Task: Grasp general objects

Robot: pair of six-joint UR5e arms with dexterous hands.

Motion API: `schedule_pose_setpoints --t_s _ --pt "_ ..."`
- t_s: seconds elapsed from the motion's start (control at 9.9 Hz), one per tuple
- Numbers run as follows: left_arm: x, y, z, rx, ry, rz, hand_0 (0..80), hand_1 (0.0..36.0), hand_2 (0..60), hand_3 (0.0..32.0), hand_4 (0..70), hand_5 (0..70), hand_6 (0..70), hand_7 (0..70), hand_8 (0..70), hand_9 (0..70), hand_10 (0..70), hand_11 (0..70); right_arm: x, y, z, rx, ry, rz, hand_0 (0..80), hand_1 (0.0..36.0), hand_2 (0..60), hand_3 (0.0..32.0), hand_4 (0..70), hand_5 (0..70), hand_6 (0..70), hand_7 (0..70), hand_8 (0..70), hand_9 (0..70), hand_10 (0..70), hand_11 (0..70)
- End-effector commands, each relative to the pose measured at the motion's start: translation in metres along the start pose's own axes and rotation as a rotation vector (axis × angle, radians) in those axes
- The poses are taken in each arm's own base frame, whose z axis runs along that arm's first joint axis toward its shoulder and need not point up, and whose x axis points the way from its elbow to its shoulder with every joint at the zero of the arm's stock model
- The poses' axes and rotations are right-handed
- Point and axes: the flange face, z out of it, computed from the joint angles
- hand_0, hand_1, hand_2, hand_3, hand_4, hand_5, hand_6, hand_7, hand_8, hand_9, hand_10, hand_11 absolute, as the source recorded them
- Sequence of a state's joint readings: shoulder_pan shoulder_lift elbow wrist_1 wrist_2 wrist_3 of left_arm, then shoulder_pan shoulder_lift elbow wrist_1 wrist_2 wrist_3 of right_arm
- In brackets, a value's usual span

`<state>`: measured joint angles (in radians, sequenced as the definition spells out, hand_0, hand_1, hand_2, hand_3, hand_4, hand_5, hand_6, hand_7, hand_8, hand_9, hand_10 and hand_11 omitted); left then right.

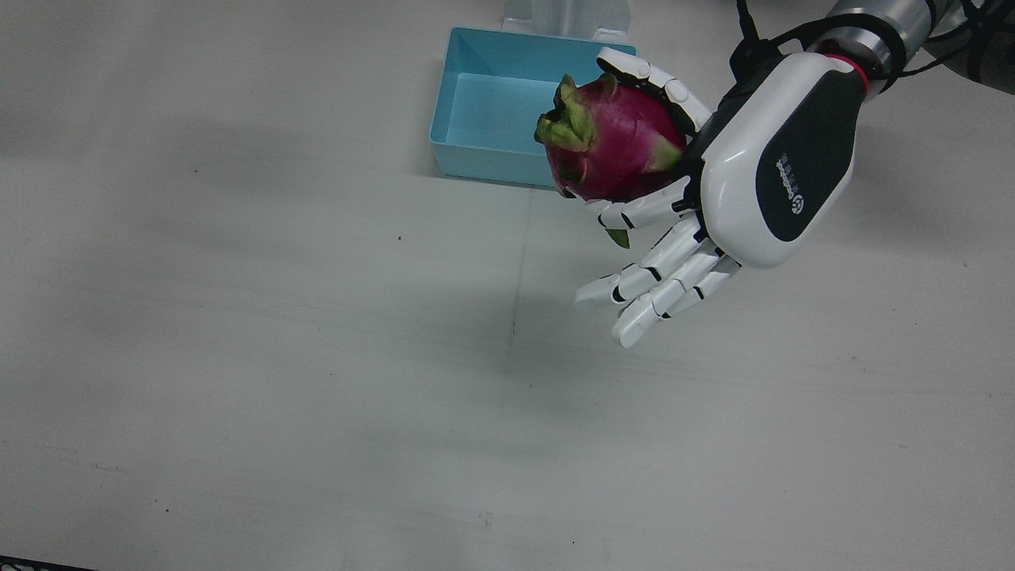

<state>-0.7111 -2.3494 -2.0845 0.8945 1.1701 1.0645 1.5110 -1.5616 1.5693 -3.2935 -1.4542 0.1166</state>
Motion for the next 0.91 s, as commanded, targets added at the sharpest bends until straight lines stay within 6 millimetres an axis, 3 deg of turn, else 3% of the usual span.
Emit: schedule_pose_setpoints --t_s 0.0,0.1,0.3,0.4,0.61,0.81 --pt "0.015 0.035 -0.021 -0.129 0.042 -0.069 43.6 2.9 5.9 0.0 52.3 42.2 16.0 28.1 10.2 4.2 12.6 17.5 0.0 0.0 0.0 0.002 0.0 0.0 0.0 0.0 0.0 0.0 0.0 0.0 0.0 0.0 0.0 0.0 0.0 0.0" --pt "0.01 0.054 -0.026 -0.172 0.045 -0.114 43.3 1.3 0.0 0.0 47.3 42.8 15.2 28.4 8.6 4.2 9.5 13.0 0.0 0.0 0.0 0.0 0.0 0.0 0.0 0.0 0.0 0.0 0.0 0.0 0.0 0.0 0.0 0.0 0.0 0.0" --pt "-0.01 0.094 -0.031 -0.252 0.035 -0.206 42.8 0.0 0.0 0.0 40.1 39.5 12.7 26.2 6.3 3.8 7.9 10.6 0.0 0.0 0.0 0.0 0.0 0.0 0.0 0.0 0.0 0.0 0.0 0.0 0.0 0.0 0.0 0.0 0.0 0.0" --pt "-0.023 0.114 -0.033 -0.287 0.024 -0.233 43.3 0.0 0.0 0.0 40.2 38.6 12.4 26.3 5.9 3.8 6.8 9.1 0.0 0.0 0.0 0.0 0.0 0.0 0.0 0.0 0.0 0.0 0.0 0.0 0.0 0.0 0.0 0.0 0.0 0.0" --pt "-0.046 0.148 -0.042 -0.35 0.008 -0.28 45.4 0.0 0.0 0.0 47.1 40.5 14.5 28.4 5.3 4.2 8.0 10.8 0.0 0.0 0.0 0.0 0.0 0.0 0.0 0.0 0.0 0.0 0.0 0.0 0.0 0.0 0.0 0.0 0.0 0.0" --pt "-0.063 0.168 -0.041 -0.383 -0.001 -0.3 44.6 0.0 0.0 0.0 44.9 35.5 12.6 27.5 5.0 4.1 8.5 11.6 0.0 0.0 0.0 0.0 0.0 0.0 0.0 0.0 0.0 0.0 0.0 0.0 0.0 0.0 0.0 0.0 0.0 0.0"
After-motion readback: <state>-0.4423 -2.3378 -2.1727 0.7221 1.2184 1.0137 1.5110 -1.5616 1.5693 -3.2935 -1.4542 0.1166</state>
